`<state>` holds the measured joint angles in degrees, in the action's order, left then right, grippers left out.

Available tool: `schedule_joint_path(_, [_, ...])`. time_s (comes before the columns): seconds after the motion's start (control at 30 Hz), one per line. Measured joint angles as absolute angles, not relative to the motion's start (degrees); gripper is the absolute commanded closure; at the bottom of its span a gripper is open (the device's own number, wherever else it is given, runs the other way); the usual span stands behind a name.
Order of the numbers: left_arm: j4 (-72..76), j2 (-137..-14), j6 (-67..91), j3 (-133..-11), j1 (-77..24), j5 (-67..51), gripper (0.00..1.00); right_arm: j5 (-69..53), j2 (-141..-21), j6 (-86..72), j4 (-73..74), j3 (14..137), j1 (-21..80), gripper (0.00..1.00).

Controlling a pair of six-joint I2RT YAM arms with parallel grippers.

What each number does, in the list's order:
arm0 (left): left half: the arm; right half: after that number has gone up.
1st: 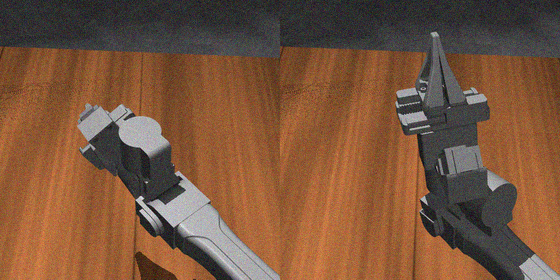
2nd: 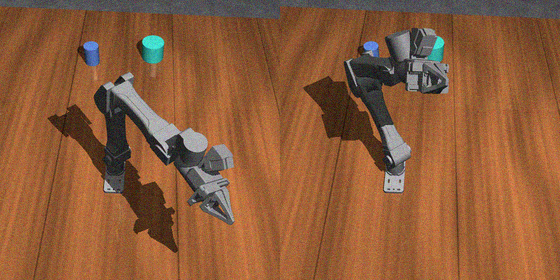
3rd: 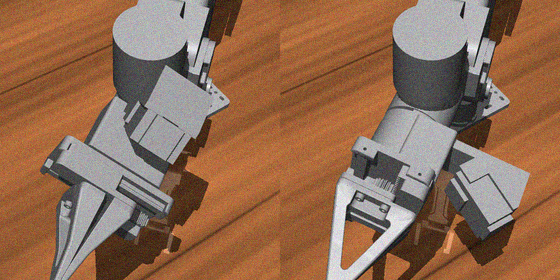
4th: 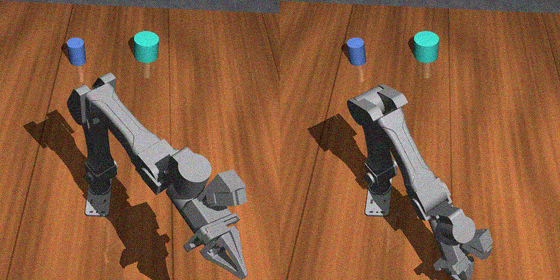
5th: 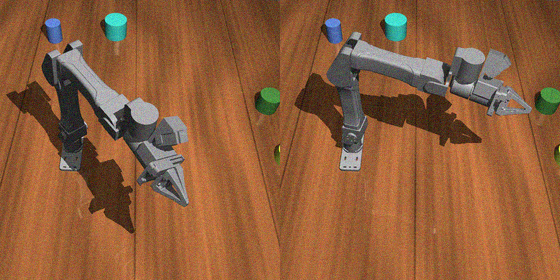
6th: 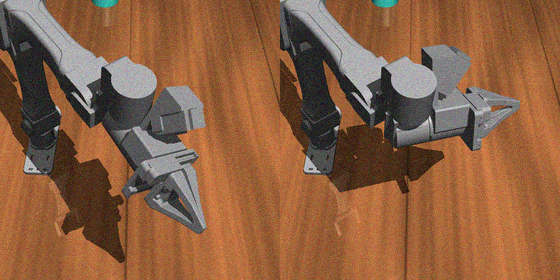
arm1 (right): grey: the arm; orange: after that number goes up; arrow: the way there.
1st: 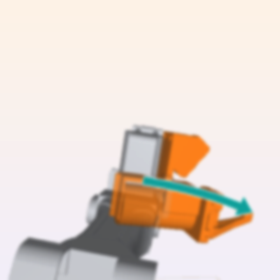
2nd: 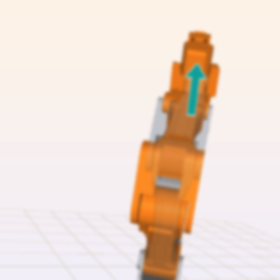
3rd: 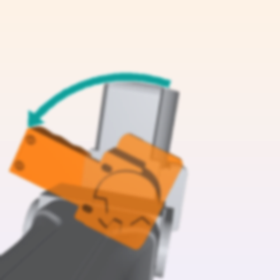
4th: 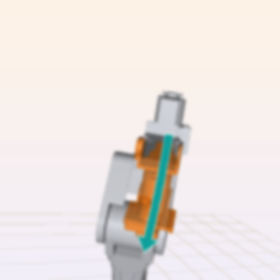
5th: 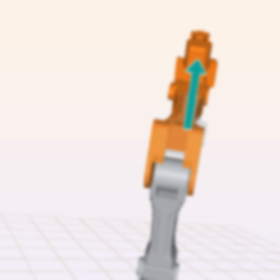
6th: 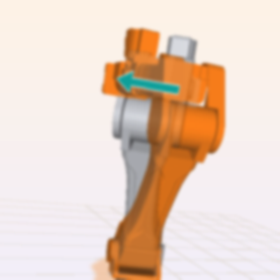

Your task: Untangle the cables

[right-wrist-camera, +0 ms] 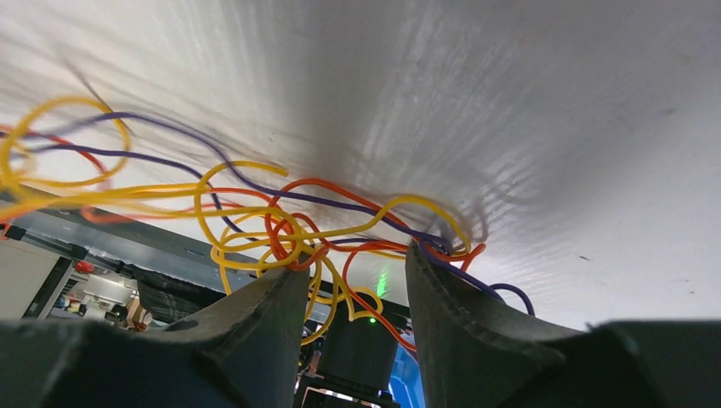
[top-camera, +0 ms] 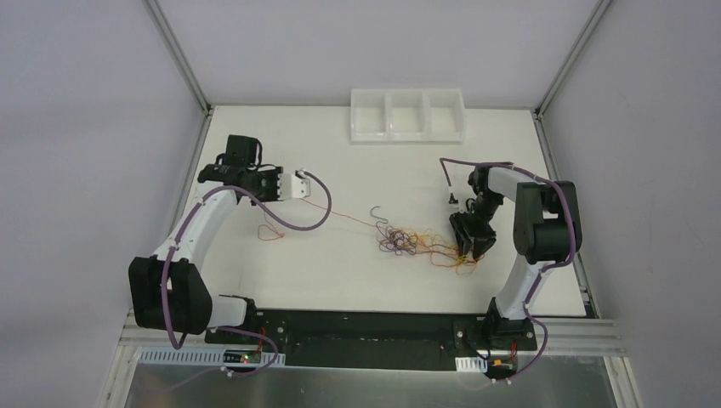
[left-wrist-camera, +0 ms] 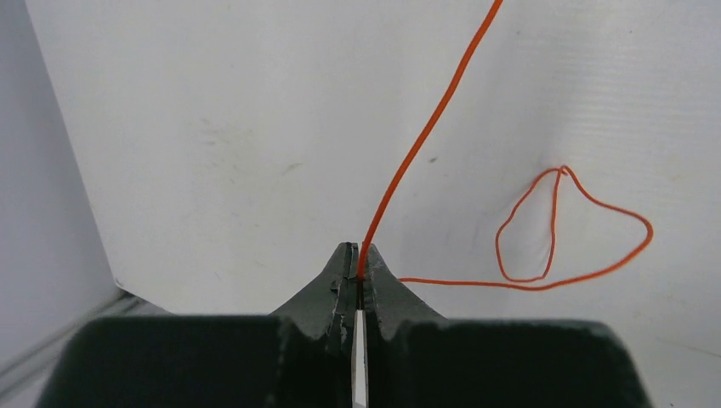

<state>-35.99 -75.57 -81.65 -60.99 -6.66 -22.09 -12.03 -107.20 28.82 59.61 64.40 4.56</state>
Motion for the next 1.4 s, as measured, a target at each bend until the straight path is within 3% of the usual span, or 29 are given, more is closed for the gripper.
schedule_joint_path(0.27, [-41.4,-79.9,-76.7,-72.4,3.8,-23.8,1.00,-10.6,-106.7,30.0,60.0,63.6,4.2,0.53])
schedule_joint_path(0.47, [-42.7,-82.3,-67.6,-81.6,5.2,-25.8,1.00,-10.4,-106.1,30.6,59.9,63.5,4.1,0.53])
schedule_joint_path(0.77, [-44.6,-88.0,-43.7,-100.6,2.5,-30.0,1.00,-15.1,-103.6,31.1,60.9,64.8,4.0,0.30])
schedule_joint_path(1.03, [-44.6,-100.6,-24.0,-124.3,-2.8,-29.4,1.00,-23.7,-97.5,29.5,62.8,72.9,3.7,0.01])
schedule_joint_path(1.2, [-41.6,-109.8,-15.7,-136.1,-6.7,-28.8,1.00,-26.7,-94.8,27.9,63.4,75.7,2.3,0.00])
schedule_joint_path(1.4, [-32.4,-115.3,-12.0,-137.6,-13.0,-24.3,1.00,-30.2,-94.1,26.2,64.2,76.1,0.2,0.00])
